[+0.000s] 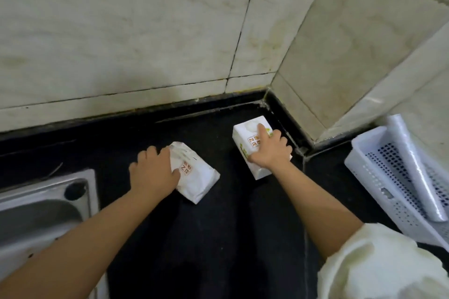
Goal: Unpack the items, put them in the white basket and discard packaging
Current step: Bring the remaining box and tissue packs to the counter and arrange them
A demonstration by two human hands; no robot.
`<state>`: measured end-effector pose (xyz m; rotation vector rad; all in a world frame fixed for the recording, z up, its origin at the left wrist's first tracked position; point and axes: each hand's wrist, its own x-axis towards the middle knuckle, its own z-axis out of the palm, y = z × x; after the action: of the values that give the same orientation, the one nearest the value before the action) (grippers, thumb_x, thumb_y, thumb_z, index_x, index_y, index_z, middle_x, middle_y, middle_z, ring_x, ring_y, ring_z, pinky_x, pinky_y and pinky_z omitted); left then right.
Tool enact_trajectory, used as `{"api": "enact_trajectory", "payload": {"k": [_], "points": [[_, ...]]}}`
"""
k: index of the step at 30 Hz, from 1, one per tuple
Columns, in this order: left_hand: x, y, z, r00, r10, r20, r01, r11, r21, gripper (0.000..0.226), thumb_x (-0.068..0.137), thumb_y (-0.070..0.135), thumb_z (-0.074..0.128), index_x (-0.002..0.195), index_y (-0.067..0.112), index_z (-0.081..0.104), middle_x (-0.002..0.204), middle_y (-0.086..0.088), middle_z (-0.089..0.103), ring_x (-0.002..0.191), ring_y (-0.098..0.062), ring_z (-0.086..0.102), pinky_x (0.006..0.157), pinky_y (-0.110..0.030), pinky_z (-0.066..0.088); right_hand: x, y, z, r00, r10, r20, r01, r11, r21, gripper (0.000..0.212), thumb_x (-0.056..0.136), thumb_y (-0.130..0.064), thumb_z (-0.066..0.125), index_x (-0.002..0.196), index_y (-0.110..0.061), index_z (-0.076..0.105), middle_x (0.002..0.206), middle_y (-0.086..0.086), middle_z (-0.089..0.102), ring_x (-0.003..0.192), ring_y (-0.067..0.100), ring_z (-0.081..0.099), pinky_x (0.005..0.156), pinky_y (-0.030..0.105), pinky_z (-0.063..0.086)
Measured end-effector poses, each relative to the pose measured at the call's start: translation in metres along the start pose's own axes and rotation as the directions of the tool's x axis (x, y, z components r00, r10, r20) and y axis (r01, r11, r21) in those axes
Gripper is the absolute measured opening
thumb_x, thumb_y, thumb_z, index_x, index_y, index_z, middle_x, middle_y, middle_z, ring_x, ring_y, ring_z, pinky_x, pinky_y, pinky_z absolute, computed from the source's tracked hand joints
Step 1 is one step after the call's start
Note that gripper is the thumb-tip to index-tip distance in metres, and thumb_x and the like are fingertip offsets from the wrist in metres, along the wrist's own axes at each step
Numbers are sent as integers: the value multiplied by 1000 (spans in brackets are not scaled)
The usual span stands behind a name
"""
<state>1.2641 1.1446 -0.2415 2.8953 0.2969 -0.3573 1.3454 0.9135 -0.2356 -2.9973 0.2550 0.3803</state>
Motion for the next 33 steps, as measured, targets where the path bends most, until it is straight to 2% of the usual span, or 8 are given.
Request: {"api": "enact_trajectory", "payload": {"k": [10,15,19,21,24,27,30,33], "points": [[28,-9,25,994,-104,41,111,957,-269,51,92,30,48,137,10,33,133,-16,40,104,-31,56,74,-34,46,96,25,0,996,93,-2,-93,996,-13,88,75,-41,66,143,-27,13,142,21,25,127,44,30,106,52,27],[42,-6,32,991,-130,40,136,937,-322,43,93,21,46,133,6,37,132,-19,44,105,-32,55,75,-35,45,104,42,5,992,78,100,-87,992,93,96,74,-42,69,145,-29,6,148,19,19,132,43,23,107,52,26],[51,-6,36,995,-100,-5,89,909,-407,31,94,9,42,122,1,49,120,-20,55,104,-30,55,78,-31,41,81,27,7,992,-77,-103,71,995,-65,85,77,-50,63,143,-20,19,150,18,18,137,37,18,112,55,17],[53,-7,36,991,-127,-40,95,885,-455,26,94,6,41,114,-1,57,111,-21,60,97,-30,57,75,-31,42,50,7,20,949,-229,-215,249,966,71,73,80,-46,61,139,-13,33,148,16,30,137,32,25,113,45,19],[58,-10,31,982,-178,-56,128,862,-490,22,93,6,43,97,-2,64,98,-20,66,87,-30,61,71,-32,45,-11,-21,51,916,-390,-92,395,841,369,58,79,-42,64,127,-11,53,131,10,56,121,25,48,103,31,36],[62,-13,25,984,-156,-81,99,874,-476,21,92,6,45,93,-3,65,92,-18,67,80,-27,59,68,-29,43,-45,-29,77,880,-468,78,385,801,458,54,80,-40,64,127,-16,53,125,3,55,112,17,53,96,23,42],[62,-11,17,986,-121,-111,47,858,-511,20,91,3,47,94,-3,65,82,-12,63,74,-18,55,67,-24,40,-48,-31,83,895,-441,68,338,771,540,39,84,-25,63,119,-9,59,117,5,54,92,12,54,81,14,41],[65,1,8,987,-48,-153,-48,820,-571,17,90,1,49,92,-2,65,76,-6,60,62,-9,54,64,-21,42,-48,-24,76,906,-423,11,350,764,543,18,86,-10,60,91,5,69,99,19,63,85,24,60,71,7,32]]}}
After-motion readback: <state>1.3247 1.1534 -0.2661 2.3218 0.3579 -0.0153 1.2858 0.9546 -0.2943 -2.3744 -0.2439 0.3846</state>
